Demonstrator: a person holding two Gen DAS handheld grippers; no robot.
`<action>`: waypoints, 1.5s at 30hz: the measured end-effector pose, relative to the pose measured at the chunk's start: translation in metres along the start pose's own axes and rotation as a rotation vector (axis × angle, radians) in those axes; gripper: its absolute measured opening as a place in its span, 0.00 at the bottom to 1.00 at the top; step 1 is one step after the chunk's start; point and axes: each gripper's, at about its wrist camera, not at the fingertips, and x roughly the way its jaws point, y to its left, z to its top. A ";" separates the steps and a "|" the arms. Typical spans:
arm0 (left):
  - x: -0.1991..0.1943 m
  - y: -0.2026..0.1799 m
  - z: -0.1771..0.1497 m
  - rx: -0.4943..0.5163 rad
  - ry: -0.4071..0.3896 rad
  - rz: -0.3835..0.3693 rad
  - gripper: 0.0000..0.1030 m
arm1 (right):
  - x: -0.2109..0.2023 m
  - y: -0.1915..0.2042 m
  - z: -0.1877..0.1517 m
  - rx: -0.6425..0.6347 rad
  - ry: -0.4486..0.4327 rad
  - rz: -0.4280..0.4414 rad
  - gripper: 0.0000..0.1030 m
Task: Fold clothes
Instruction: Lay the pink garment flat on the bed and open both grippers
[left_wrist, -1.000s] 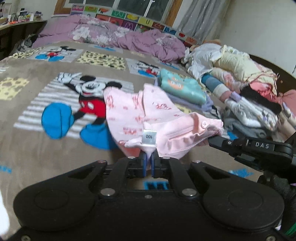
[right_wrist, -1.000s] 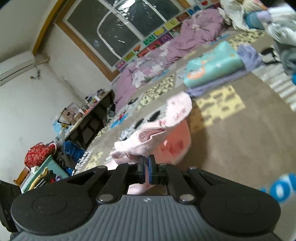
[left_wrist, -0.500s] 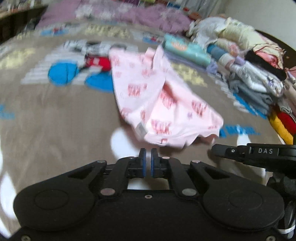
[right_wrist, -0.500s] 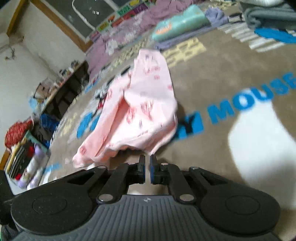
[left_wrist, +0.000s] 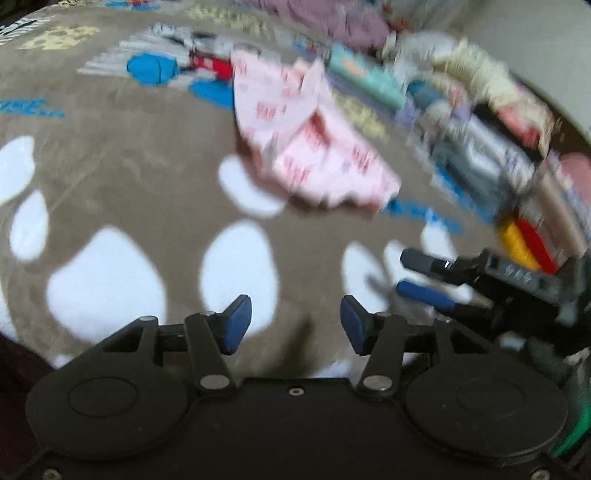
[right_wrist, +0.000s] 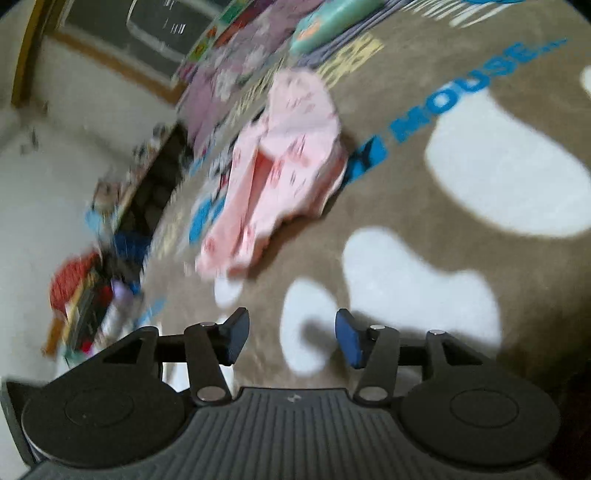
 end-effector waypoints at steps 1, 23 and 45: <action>-0.002 0.002 0.006 -0.033 -0.027 -0.018 0.51 | -0.001 -0.004 0.006 0.027 -0.025 0.008 0.54; 0.083 0.036 0.053 -0.391 -0.115 -0.095 0.08 | 0.076 -0.032 0.070 0.177 -0.112 0.042 0.18; 0.029 0.058 0.023 -0.270 -0.124 0.027 0.10 | 0.023 -0.022 0.008 0.120 -0.168 0.009 0.30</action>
